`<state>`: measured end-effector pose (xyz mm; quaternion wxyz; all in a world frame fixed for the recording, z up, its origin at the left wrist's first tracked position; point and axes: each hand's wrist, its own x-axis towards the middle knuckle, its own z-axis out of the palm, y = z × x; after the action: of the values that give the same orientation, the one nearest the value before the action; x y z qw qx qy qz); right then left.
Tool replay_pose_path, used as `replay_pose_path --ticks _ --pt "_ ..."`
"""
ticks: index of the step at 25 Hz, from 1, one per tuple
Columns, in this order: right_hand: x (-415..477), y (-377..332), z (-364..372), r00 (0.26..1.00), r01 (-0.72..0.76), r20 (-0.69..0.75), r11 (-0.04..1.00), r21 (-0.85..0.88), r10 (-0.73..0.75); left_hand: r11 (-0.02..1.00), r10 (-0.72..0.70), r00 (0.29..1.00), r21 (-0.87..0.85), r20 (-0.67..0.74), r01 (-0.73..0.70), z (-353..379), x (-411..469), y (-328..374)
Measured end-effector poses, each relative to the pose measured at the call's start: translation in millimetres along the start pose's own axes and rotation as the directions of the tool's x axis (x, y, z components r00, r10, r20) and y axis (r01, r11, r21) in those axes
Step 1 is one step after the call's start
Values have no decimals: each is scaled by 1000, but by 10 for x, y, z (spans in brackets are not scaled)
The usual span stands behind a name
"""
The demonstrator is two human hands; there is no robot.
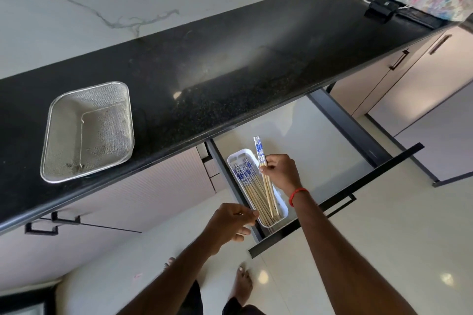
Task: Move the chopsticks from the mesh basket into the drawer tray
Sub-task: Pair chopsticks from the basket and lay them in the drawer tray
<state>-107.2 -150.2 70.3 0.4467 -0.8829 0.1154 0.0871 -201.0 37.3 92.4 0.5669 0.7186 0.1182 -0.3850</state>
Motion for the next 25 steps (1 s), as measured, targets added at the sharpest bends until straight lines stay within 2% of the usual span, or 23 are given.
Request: replay_pose_path --ticks 7,11,15,17,18,21,25 --pt "135 245 307 992 -49 105 973 -227 74 985 4 1000 172 -7 -3 47 44 -209" --pt "34 319 343 995 35 95 943 -330 -4 967 -23 999 254 35 14 53 50 -318" --pt "-261 350 255 993 114 13 947 -300 -115 955 -11 997 298 71 -11 50 26 -380" --pt "-410 404 227 992 129 28 952 -276 -126 956 -7 997 292 73 -15 46 38 -376" --pt "-467 437 246 990 137 56 950 -282 -126 959 -12 997 285 74 -9 54 41 -372" --pt "-520 401 389 974 175 210 875 -452 -87 954 -20 997 299 76 -4 113 24 -370" --pt "-389 466 504 905 268 426 750 -604 20 946 -12 997 323 75 -13 124 22 -378"
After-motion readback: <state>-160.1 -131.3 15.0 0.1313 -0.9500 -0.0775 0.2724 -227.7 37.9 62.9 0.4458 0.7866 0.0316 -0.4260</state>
